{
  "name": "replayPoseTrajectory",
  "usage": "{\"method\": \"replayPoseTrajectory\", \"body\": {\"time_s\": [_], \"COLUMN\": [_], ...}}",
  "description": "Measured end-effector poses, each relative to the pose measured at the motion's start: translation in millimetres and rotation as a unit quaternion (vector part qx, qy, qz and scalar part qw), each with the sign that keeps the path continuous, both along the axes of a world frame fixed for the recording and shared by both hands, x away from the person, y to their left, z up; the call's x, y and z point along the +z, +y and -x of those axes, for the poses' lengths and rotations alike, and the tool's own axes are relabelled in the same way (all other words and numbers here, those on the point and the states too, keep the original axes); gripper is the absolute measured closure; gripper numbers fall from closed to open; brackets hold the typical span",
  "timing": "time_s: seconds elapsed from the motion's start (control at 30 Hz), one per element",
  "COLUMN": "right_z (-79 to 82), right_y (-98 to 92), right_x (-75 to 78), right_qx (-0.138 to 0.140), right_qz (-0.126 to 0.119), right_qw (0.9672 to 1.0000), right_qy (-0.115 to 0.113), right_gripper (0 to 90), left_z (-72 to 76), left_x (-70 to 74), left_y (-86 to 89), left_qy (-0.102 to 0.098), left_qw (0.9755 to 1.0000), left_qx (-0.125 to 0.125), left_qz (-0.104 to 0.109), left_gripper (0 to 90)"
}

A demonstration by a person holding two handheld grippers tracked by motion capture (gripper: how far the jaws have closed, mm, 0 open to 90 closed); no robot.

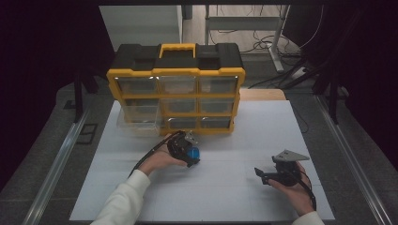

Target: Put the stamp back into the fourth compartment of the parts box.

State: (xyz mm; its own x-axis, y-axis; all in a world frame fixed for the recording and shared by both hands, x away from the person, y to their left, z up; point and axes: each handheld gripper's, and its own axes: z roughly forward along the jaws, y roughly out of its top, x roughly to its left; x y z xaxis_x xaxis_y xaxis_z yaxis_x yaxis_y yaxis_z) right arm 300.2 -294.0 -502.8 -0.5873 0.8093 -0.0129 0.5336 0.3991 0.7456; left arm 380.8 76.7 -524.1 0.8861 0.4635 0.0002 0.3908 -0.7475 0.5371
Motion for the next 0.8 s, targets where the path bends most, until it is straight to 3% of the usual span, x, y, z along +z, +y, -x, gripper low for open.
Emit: {"method": "replayPoseTrajectory", "body": {"time_s": [0.23, 0.43, 0.8], "right_z": [0.1, 0.2, 0.2], "right_y": [-0.1, -0.2, -0.3], "right_x": [0.1, 0.2, 0.5], "right_qx": [0.0, -0.001, -0.001], "right_qz": [0.0, -0.001, -0.002], "right_qw": [1.0, 1.0, 1.0], "right_qy": [0.0, 0.0, -0.001], "right_gripper": [14.7, 14.7, 14.7], "left_z": [0.3, 0.0, 4.7], "left_x": [1.6, 2.7, 14.1], "left_y": [2.4, 3.3, 7.8], "left_qy": [-0.007, -0.011, -0.011], "left_qw": [0.9997, 0.9997, 0.9995], "left_qx": [-0.025, -0.023, -0.011], "left_qz": [0.0, -0.001, 0.027], "left_gripper": [40.2, 40.9, 40.9]}}
